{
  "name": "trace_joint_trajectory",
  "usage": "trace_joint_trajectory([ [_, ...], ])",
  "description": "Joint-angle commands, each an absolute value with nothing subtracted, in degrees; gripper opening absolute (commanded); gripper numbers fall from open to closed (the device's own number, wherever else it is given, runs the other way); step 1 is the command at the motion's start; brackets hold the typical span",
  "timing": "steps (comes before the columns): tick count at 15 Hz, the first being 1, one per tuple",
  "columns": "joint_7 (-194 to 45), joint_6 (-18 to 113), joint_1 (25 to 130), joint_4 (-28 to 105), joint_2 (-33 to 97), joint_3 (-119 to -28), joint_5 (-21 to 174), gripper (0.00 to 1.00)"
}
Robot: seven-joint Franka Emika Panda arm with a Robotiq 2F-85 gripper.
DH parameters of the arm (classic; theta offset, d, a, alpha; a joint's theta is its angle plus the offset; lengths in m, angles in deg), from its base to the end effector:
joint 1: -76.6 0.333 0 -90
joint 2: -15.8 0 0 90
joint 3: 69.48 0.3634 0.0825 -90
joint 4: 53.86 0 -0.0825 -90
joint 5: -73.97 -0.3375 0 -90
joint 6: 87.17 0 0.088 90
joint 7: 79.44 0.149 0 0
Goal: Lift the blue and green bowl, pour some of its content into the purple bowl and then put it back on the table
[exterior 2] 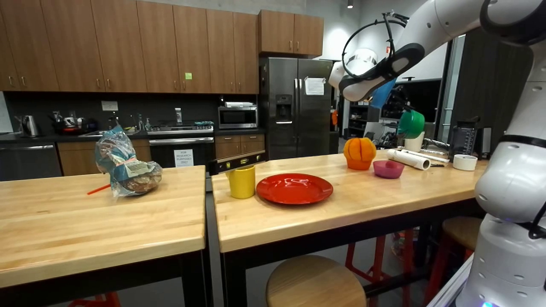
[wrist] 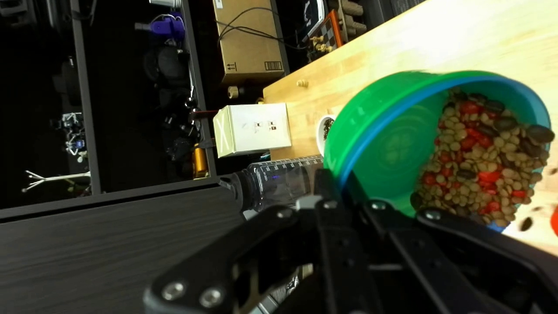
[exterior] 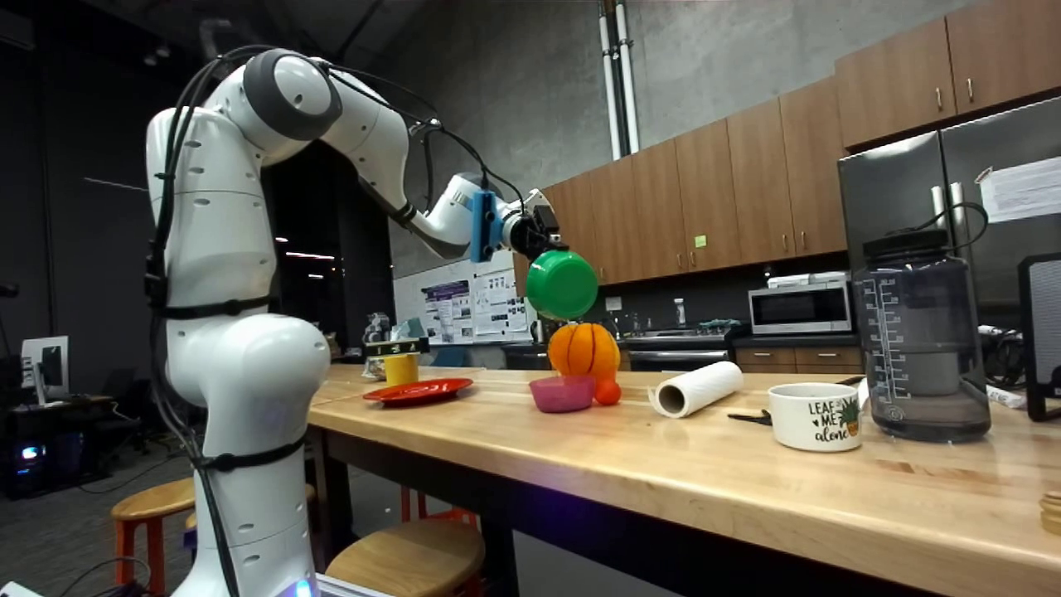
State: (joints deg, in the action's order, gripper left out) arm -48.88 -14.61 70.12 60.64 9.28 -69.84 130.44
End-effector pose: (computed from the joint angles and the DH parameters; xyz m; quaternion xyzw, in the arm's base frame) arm 0.3763 -0.1868 0.5769 0.7959 -0.2669 -0.1651 0.5178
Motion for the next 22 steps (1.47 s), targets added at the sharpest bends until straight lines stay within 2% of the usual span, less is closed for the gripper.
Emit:
trace_joint_trajectory([
  [1,-49.5,-16.1,71.3,59.1,10.7,-70.6,131.2,0.02],
  [22,-49.9,-18.4,72.9,59.8,14.2,-70.3,133.5,0.02],
])
